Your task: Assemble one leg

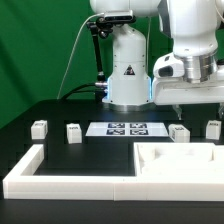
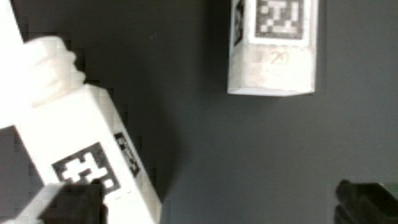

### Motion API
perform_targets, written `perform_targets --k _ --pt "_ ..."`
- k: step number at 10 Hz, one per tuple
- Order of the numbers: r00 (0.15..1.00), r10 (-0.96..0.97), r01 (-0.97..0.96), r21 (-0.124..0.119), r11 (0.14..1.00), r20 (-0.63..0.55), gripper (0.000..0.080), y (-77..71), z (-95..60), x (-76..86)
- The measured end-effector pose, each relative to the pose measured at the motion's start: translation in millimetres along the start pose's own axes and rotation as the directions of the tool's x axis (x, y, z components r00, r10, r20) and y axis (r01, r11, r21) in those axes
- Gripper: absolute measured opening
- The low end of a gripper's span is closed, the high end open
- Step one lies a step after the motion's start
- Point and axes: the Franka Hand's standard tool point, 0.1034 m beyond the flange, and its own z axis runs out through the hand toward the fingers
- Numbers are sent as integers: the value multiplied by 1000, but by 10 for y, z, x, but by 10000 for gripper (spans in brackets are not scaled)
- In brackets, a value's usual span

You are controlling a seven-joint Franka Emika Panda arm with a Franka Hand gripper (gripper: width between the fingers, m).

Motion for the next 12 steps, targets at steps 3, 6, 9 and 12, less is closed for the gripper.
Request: perform_targets --k 3,6,9,12 --pt "964 15 -9 -24 1000 266 649 -65 60 -130" --pt "861 23 -7 -33 999 507 649 -50 97 -199" --pt "847 42 -20 -46 999 530 649 -81 205 -197" --pt "851 50 -16 -70 997 523 649 -148 417 -283"
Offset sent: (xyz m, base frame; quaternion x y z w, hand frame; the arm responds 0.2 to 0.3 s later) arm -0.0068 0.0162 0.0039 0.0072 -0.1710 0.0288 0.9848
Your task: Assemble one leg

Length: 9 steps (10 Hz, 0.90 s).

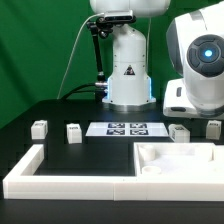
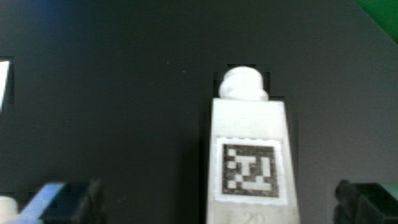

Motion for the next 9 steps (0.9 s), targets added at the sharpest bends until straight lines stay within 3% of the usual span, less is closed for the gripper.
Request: perform_targets --k 4,6,8,9 --pt "1000 -7 7 -19 1000 -14 649 0 242 13" --pt "1000 -8 8 -25 1000 -13 649 -20 257 1" --pt "1000 -8 8 -25 1000 -13 374 -16 256 3" --pt "1000 -8 8 -25 1000 -13 374 -16 256 3"
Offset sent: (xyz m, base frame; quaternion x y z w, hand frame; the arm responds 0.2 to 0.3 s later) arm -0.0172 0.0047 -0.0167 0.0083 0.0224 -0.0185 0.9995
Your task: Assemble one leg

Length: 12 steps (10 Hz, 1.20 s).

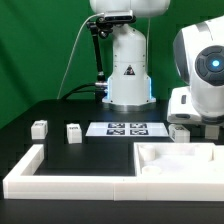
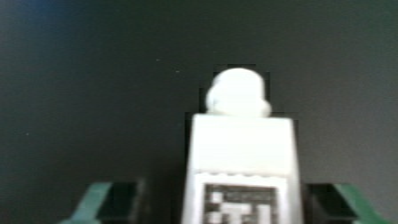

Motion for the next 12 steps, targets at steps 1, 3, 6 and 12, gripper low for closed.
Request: perform_targets --k 1,3,6,12 --pt "1000 0 0 0 1000 0 287 0 0 0" --pt "1000 0 0 0 1000 0 287 0 0 0" --pt "1000 0 0 0 1000 0 287 0 0 0" --pt "996 -62 62 -6 998 -70 288 33 -448 -271"
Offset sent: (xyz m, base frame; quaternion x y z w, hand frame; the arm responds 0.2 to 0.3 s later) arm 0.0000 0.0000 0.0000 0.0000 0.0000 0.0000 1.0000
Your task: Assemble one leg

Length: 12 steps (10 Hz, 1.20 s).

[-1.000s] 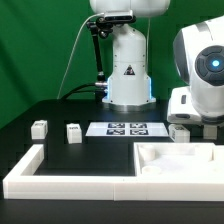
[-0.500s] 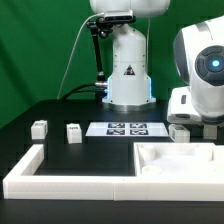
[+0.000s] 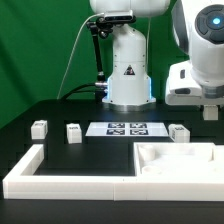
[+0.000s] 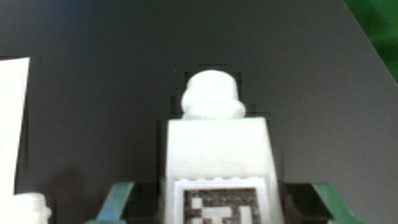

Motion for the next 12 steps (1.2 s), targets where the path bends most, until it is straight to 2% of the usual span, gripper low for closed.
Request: perform_targets --k 1,3,4,5,7,8,9,12 --pt "1000 0 0 3 1000 -19 288 -11 22 45" --pt "978 -6 9 15 1000 -209 288 -53 -35 119" --pt "957 -19 23 10 1000 -291 288 -44 -42 120" --pt "935 -64 62 -17 998 -349 288 11 -126 174" --pt "852 -127 105 -70 992 -508 288 43 -426 236" --pt "811 -155 123 -93 988 -564 288 29 -583 256" --pt "736 -179 143 -109 984 -653 288 -23 -716 291" --pt "549 -179 190 -86 978 -817 288 -121 -663 263"
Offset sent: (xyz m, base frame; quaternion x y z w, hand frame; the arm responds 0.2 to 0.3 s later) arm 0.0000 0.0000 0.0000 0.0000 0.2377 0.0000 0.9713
